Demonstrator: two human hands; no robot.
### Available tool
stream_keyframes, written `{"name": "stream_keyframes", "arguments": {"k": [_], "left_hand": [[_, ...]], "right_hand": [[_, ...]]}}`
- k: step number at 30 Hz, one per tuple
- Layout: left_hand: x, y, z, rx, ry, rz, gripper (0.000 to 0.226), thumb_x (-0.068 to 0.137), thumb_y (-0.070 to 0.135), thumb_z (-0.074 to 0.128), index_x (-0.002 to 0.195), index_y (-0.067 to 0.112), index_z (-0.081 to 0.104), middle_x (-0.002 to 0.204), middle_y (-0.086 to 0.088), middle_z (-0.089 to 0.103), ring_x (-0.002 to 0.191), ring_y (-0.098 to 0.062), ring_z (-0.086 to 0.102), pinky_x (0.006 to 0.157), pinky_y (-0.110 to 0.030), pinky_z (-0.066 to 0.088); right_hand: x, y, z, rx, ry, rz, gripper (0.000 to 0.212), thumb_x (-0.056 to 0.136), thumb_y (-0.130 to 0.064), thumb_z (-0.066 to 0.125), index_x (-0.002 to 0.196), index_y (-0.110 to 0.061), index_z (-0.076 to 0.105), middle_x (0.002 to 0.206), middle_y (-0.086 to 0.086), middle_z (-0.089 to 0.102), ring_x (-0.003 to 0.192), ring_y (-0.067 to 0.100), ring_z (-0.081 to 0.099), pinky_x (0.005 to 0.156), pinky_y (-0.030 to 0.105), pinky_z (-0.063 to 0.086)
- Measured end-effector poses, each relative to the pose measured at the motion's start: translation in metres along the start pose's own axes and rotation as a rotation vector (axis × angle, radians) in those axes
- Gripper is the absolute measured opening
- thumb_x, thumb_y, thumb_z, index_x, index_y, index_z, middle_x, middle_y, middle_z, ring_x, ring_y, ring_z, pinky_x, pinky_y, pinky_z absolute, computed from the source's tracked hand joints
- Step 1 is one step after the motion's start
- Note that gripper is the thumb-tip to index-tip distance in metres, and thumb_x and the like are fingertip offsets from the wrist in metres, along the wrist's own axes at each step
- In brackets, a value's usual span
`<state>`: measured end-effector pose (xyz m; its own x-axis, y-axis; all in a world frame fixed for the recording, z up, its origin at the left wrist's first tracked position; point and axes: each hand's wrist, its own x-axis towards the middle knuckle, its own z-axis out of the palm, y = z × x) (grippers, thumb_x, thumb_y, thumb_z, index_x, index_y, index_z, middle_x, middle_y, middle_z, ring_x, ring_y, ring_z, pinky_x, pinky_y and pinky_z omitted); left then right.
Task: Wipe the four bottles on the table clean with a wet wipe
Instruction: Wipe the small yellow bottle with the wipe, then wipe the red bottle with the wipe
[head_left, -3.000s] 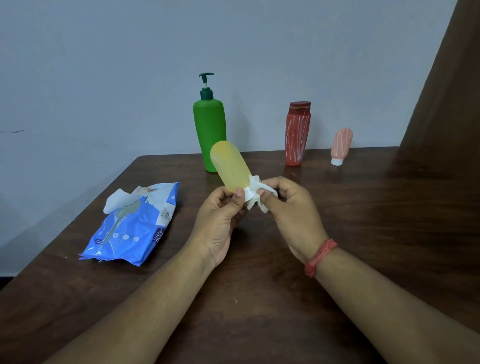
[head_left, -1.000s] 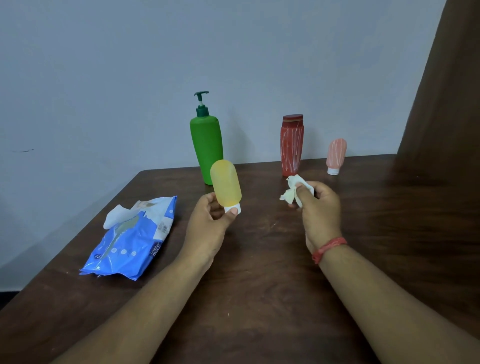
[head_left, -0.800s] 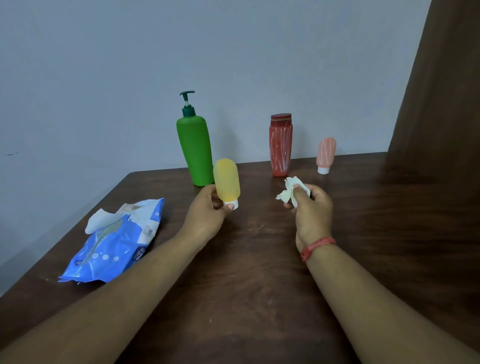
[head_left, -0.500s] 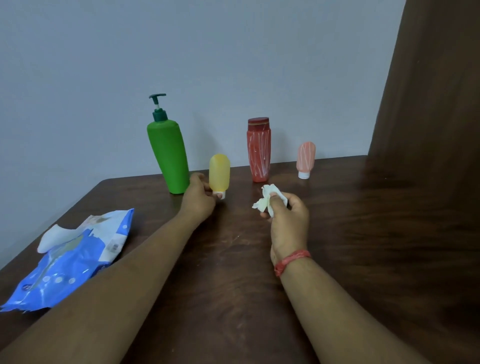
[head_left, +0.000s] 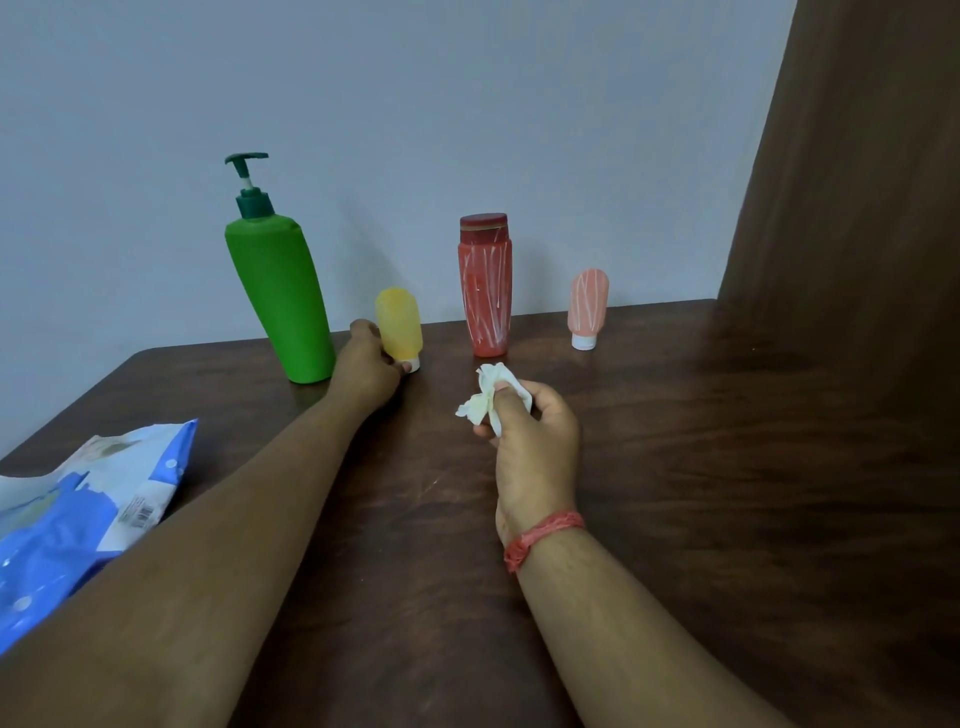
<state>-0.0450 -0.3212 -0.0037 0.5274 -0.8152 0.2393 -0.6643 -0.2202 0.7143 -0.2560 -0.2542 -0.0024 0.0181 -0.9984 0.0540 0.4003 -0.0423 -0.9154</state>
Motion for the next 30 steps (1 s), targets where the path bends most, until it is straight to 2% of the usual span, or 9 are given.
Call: {"name": "stream_keyframes", "arguments": {"k": [8,13,22,25,30], "left_hand": [[0.013,-0.001,0.009,-0.003,0.009,-0.038,0.059,0.089,0.016,0.075,0.133,0.004,0.038,0.118,-0.012,0.063,0.11,-0.029,0.059,0.083,-0.037,0.045],[0.012,-0.003,0.013,0.006,0.034,-0.036,0.057,0.089,0.017,0.074,0.133,0.005,0.039,0.11,-0.007,0.061,0.108,-0.027,0.06,0.084,-0.037,0.047],[0.007,-0.006,0.013,0.026,0.036,-0.008,0.053,0.089,0.02,0.075,0.129,0.006,0.043,0.112,-0.007,0.064,0.102,-0.024,0.06,0.084,-0.038,0.05],[0.005,-0.006,0.013,0.02,0.028,-0.004,0.055,0.088,0.021,0.076,0.13,0.006,0.042,0.112,-0.007,0.064,0.103,-0.024,0.061,0.087,-0.039,0.051],[-0.001,-0.007,0.011,-0.03,0.009,-0.02,0.063,0.087,0.025,0.077,0.133,0.006,0.038,0.12,-0.006,0.065,0.11,-0.022,0.063,0.093,-0.044,0.054]], "right_hand": [[0.003,0.003,0.0,-0.018,-0.008,0.011,0.019,0.095,-0.013,0.062,0.082,-0.026,0.069,0.073,-0.013,0.073,0.072,0.007,0.072,0.064,0.022,0.058],[0.002,0.005,0.0,-0.013,-0.01,0.002,0.018,0.095,-0.012,0.062,0.084,-0.023,0.07,0.078,-0.006,0.075,0.074,0.01,0.072,0.063,0.022,0.057],[0.002,0.004,-0.001,-0.027,-0.029,0.01,0.02,0.096,-0.013,0.061,0.082,-0.027,0.067,0.07,-0.017,0.072,0.069,0.004,0.071,0.063,0.022,0.058],[0.002,0.005,-0.001,-0.037,-0.024,0.004,0.019,0.095,-0.012,0.06,0.084,-0.024,0.069,0.073,-0.012,0.074,0.068,0.007,0.071,0.066,0.028,0.06],[0.001,0.004,-0.001,-0.024,-0.003,0.03,0.015,0.096,-0.014,0.061,0.089,-0.024,0.07,0.08,-0.007,0.074,0.07,0.004,0.071,0.063,0.022,0.057]]}}
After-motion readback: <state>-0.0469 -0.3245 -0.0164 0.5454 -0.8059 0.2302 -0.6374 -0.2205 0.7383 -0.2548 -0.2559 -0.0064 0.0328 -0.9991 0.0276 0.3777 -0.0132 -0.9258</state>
